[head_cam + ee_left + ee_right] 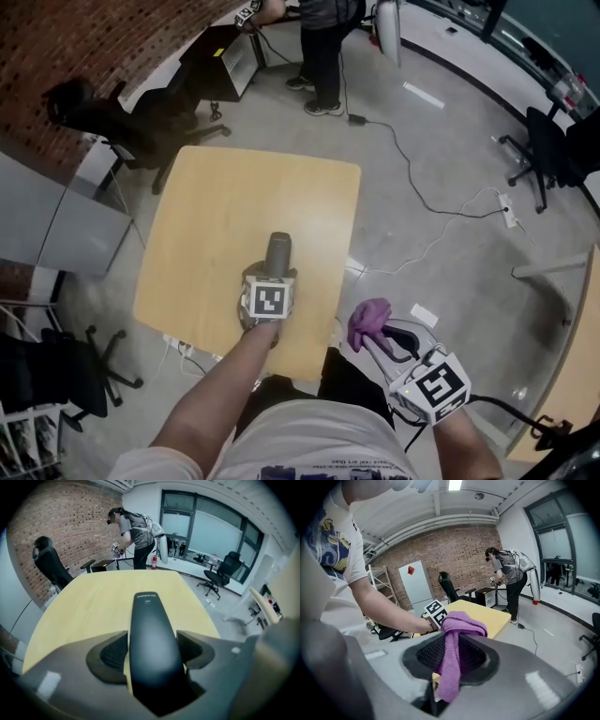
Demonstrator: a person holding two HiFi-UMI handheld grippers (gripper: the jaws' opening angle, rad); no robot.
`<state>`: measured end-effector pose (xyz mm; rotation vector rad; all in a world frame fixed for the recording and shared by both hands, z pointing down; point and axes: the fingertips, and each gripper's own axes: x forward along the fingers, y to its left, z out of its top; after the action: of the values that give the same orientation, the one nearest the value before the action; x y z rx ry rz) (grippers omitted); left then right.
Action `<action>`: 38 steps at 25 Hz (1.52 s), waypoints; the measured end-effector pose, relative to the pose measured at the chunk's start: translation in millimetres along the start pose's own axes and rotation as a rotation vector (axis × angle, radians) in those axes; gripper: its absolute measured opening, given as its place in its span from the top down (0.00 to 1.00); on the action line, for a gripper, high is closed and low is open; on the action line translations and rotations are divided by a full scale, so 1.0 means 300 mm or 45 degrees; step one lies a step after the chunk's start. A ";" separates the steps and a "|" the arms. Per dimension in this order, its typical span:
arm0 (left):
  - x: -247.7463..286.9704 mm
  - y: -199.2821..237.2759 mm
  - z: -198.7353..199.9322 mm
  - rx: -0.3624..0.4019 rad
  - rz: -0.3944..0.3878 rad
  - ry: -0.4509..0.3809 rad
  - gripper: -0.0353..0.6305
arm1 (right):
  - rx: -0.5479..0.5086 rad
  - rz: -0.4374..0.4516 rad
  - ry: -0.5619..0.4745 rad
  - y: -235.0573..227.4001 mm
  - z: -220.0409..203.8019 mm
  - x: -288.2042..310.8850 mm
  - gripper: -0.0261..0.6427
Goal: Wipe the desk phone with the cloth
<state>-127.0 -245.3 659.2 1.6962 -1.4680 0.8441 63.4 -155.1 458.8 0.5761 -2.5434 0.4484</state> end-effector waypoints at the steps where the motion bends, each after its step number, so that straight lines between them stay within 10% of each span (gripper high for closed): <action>1: 0.013 0.003 -0.009 -0.005 0.003 0.009 0.44 | 0.005 0.008 0.002 -0.009 -0.003 -0.001 0.83; 14: 0.019 0.032 -0.058 -0.079 -0.017 -0.016 0.50 | 0.040 0.008 0.018 -0.056 -0.008 0.017 0.83; 29: -0.302 -0.079 0.014 -0.503 -0.725 -0.149 0.51 | -0.006 0.027 -0.075 0.000 0.128 0.144 0.83; 38: -0.514 -0.107 0.026 -0.540 -1.025 -0.158 0.51 | 0.117 0.127 -0.284 0.011 0.363 0.326 0.83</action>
<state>-115.7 -170.2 521.2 1.7904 -0.8133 -0.0078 -57.7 -227.5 419.6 0.5621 -2.7854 0.5666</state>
